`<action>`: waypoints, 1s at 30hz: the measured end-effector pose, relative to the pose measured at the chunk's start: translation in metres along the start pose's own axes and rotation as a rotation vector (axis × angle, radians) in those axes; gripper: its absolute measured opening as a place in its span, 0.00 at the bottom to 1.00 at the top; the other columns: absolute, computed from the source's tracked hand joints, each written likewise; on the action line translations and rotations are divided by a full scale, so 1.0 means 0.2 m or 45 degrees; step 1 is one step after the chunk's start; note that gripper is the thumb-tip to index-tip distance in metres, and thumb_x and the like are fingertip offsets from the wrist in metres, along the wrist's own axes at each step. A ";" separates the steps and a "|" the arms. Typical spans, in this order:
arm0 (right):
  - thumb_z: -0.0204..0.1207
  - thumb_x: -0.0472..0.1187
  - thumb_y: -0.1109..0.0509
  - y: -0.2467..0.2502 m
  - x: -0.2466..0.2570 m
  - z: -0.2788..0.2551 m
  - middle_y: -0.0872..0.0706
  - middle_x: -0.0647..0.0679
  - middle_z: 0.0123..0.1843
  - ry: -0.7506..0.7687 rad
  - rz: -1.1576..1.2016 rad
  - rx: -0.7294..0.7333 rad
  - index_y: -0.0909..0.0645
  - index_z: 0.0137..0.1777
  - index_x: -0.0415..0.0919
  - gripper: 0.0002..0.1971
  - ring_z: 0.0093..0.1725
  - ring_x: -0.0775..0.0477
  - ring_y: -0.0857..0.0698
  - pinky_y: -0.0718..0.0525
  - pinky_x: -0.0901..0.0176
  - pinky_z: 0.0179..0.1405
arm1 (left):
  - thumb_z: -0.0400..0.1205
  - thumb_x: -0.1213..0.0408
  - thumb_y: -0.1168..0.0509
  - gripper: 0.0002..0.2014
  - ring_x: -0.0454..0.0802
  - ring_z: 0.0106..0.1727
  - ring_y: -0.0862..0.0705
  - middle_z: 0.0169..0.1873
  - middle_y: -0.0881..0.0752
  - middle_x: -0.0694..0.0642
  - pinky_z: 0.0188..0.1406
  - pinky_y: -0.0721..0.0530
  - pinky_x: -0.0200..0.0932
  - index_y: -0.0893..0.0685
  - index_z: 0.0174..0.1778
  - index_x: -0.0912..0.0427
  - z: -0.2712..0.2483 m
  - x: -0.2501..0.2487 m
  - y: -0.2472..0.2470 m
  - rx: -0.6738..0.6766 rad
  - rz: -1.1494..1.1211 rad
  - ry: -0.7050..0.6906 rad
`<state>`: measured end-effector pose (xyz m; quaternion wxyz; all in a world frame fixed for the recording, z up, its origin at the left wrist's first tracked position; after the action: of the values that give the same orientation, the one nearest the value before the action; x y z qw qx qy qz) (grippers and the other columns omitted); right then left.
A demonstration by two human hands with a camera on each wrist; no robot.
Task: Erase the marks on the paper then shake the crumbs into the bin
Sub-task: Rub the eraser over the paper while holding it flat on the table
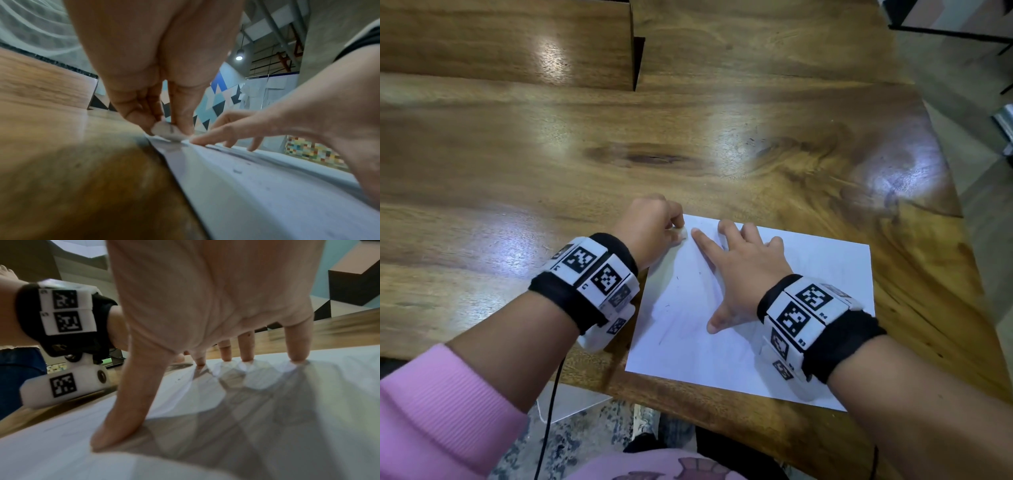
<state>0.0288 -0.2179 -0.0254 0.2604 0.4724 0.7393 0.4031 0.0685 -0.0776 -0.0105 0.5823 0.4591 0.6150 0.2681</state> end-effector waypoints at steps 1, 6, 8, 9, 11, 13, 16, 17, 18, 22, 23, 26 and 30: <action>0.50 0.69 0.21 0.00 0.00 0.00 0.54 0.47 0.81 -0.003 -0.004 0.004 0.67 0.81 0.58 0.69 0.77 0.39 0.48 0.34 0.38 0.66 | 0.74 0.65 0.31 0.06 0.51 0.43 0.23 0.38 0.22 0.53 0.40 0.30 0.40 0.15 0.44 0.62 -0.01 0.00 0.00 0.068 0.035 -0.013; 0.49 0.69 0.21 0.00 0.00 0.00 0.54 0.47 0.81 -0.010 -0.015 0.009 0.67 0.81 0.57 0.69 0.77 0.39 0.48 0.35 0.38 0.66 | 0.74 0.65 0.31 0.04 0.50 0.44 0.20 0.38 0.16 0.51 0.38 0.24 0.39 0.14 0.44 0.57 -0.03 -0.01 0.02 0.454 0.185 -0.025; 0.50 0.69 0.21 -0.01 0.00 0.01 0.54 0.47 0.81 -0.010 -0.015 0.008 0.67 0.81 0.57 0.69 0.76 0.39 0.48 0.35 0.38 0.66 | 0.75 0.65 0.32 0.07 0.51 0.44 0.21 0.45 0.15 0.57 0.44 0.24 0.43 0.16 0.47 0.60 0.02 -0.02 0.03 0.286 0.160 -0.007; 0.50 0.69 0.21 -0.01 0.00 0.01 0.53 0.47 0.80 -0.010 -0.015 0.009 0.67 0.81 0.57 0.69 0.76 0.39 0.47 0.35 0.38 0.65 | 0.75 0.65 0.32 0.08 0.52 0.44 0.23 0.47 0.16 0.59 0.45 0.25 0.44 0.16 0.48 0.61 0.04 -0.03 0.03 0.194 0.128 0.007; 0.50 0.69 0.21 0.00 0.00 0.01 0.53 0.47 0.80 -0.010 -0.015 0.013 0.67 0.81 0.57 0.69 0.76 0.39 0.47 0.34 0.38 0.66 | 0.75 0.65 0.33 0.08 0.56 0.46 0.22 0.45 0.19 0.59 0.44 0.26 0.45 0.17 0.48 0.63 0.03 -0.04 0.02 0.119 0.091 0.014; 0.50 0.69 0.21 -0.01 0.00 0.01 0.54 0.47 0.81 -0.010 0.002 0.019 0.67 0.81 0.58 0.69 0.77 0.39 0.49 0.35 0.37 0.67 | 0.75 0.66 0.33 0.04 0.55 0.45 0.21 0.41 0.20 0.56 0.41 0.28 0.42 0.17 0.43 0.61 -0.02 -0.04 -0.01 0.216 0.110 -0.039; 0.49 0.69 0.21 -0.01 -0.01 0.01 0.56 0.47 0.81 -0.009 0.022 0.019 0.68 0.81 0.59 0.69 0.78 0.39 0.50 0.37 0.36 0.69 | 0.74 0.64 0.31 0.05 0.51 0.40 0.20 0.37 0.16 0.53 0.37 0.26 0.42 0.20 0.34 0.51 -0.10 -0.02 -0.02 0.525 0.177 -0.107; 0.50 0.69 0.21 -0.01 0.00 0.01 0.56 0.47 0.82 -0.008 0.019 0.022 0.68 0.81 0.59 0.69 0.78 0.39 0.50 0.37 0.36 0.69 | 0.74 0.63 0.31 0.04 0.51 0.41 0.20 0.38 0.16 0.53 0.38 0.25 0.43 0.19 0.35 0.52 -0.09 -0.01 -0.02 0.538 0.141 -0.085; 0.50 0.68 0.21 -0.01 0.00 0.01 0.56 0.47 0.82 -0.008 0.015 0.025 0.68 0.81 0.58 0.69 0.78 0.39 0.50 0.37 0.35 0.69 | 0.74 0.64 0.30 0.02 0.51 0.42 0.20 0.38 0.16 0.53 0.40 0.24 0.43 0.17 0.39 0.53 -0.06 -0.01 -0.01 0.482 0.105 -0.073; 0.51 0.69 0.21 -0.01 0.00 0.01 0.56 0.47 0.82 -0.013 0.007 0.026 0.68 0.81 0.58 0.68 0.78 0.39 0.50 0.37 0.36 0.69 | 0.75 0.65 0.31 0.06 0.51 0.42 0.23 0.39 0.21 0.54 0.40 0.30 0.40 0.17 0.45 0.61 0.01 -0.02 0.00 0.164 0.051 -0.035; 0.51 0.69 0.21 -0.01 0.00 0.01 0.56 0.47 0.82 -0.010 0.011 0.026 0.68 0.81 0.58 0.68 0.78 0.39 0.50 0.37 0.36 0.69 | 0.75 0.65 0.32 0.06 0.50 0.42 0.24 0.39 0.21 0.53 0.40 0.31 0.40 0.17 0.45 0.61 -0.01 -0.02 -0.01 0.171 0.058 -0.043; 0.50 0.68 0.20 -0.01 0.00 0.00 0.56 0.47 0.82 -0.007 0.030 0.019 0.67 0.81 0.59 0.69 0.78 0.39 0.49 0.37 0.36 0.69 | 0.75 0.64 0.32 0.01 0.50 0.40 0.22 0.37 0.17 0.53 0.35 0.29 0.40 0.17 0.40 0.56 -0.13 0.00 -0.05 0.486 0.119 -0.105; 0.50 0.68 0.20 -0.01 0.00 0.00 0.56 0.47 0.82 -0.007 0.030 0.023 0.67 0.81 0.59 0.69 0.78 0.39 0.49 0.37 0.36 0.69 | 0.74 0.64 0.31 0.01 0.54 0.42 0.19 0.38 0.16 0.55 0.43 0.22 0.45 0.16 0.40 0.55 -0.12 0.01 -0.04 0.450 0.059 -0.100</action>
<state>0.0284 -0.2190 -0.0276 0.2532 0.4845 0.7365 0.3983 0.0428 -0.0750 -0.0141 0.5097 0.5785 0.6186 0.1512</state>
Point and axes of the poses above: each hand's wrist, its own z-axis towards the middle knuckle, its own y-axis out of the back of the hand, x = y × z, the point moved 3 cm from there along z, towards the middle knuckle
